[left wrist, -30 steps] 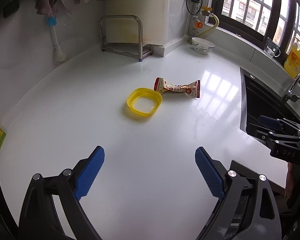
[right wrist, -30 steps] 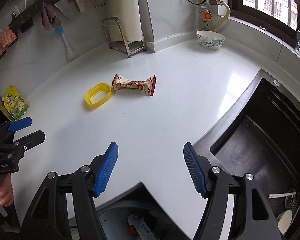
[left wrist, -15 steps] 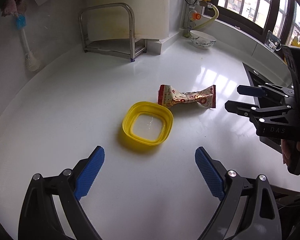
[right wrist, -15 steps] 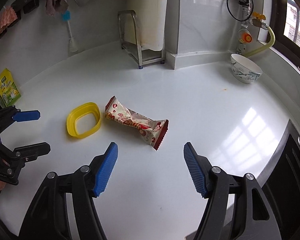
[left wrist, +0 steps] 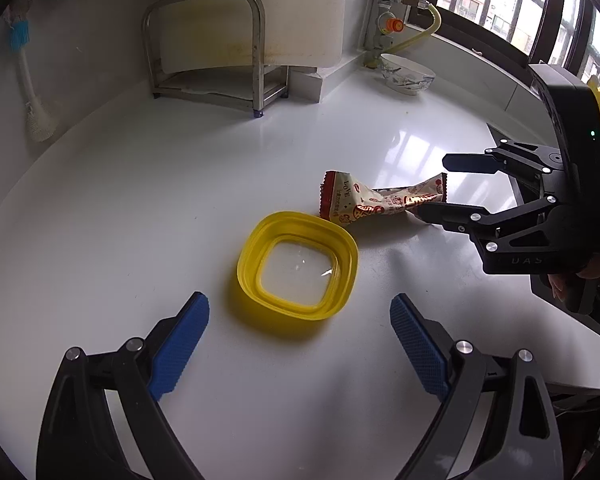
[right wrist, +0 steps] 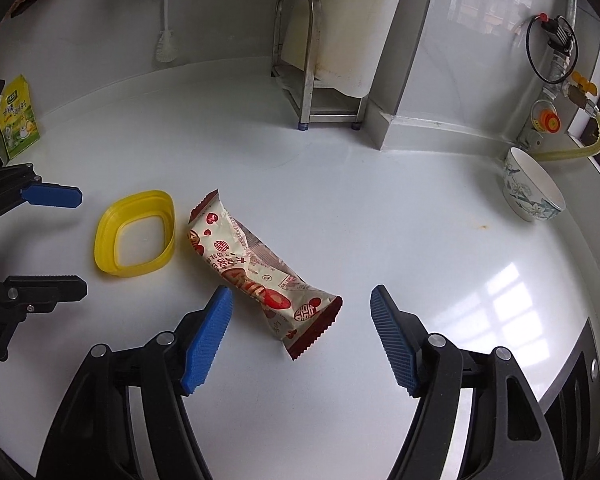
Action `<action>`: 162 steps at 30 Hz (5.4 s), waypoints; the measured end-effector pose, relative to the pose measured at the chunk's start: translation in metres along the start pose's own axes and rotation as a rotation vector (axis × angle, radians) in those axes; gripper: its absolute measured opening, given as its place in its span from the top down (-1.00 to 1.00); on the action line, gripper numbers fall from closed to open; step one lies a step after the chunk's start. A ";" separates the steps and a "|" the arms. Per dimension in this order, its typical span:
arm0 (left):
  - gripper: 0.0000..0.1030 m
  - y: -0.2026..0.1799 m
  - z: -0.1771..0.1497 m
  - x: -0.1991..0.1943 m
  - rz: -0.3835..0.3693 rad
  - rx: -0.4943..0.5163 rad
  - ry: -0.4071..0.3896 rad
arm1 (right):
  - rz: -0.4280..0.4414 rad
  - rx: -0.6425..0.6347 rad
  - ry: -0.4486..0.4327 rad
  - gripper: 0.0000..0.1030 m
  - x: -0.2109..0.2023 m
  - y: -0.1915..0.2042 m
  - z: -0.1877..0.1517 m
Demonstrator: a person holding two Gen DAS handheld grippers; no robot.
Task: Collect trash
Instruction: 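Grasp the red-and-white snack wrapper with the right gripper while the left gripper grasps the yellow lid, then carry the snack wrapper and yellow lid over the grey bin with both grippers, then open both grippers to drop the wrapper and lid into the bin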
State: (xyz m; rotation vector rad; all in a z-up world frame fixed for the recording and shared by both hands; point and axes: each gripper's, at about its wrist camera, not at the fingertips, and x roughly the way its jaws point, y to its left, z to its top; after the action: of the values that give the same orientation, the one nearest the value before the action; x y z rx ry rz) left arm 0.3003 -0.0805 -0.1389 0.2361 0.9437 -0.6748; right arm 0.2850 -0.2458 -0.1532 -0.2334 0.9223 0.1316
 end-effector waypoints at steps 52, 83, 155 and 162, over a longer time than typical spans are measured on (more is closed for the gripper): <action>-0.35 -0.014 0.006 0.018 0.012 -0.028 0.020 | -0.021 0.463 -0.005 0.64 -0.058 0.008 -0.056; -0.35 -0.091 -0.060 -0.117 -0.031 0.036 -0.033 | -0.064 0.617 -0.032 0.64 -0.199 0.081 -0.146; -0.70 -0.215 -0.217 -0.150 0.206 -0.263 0.138 | 0.258 0.399 0.189 0.02 -0.211 0.111 -0.298; -0.77 -0.215 -0.210 -0.164 0.231 -0.281 0.122 | 0.241 0.427 0.179 -0.03 -0.222 0.103 -0.292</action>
State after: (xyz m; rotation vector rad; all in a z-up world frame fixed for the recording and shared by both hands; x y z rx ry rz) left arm -0.0406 -0.0786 -0.1071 0.1344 1.0965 -0.3133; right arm -0.0955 -0.2233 -0.1600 0.2666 1.1306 0.1337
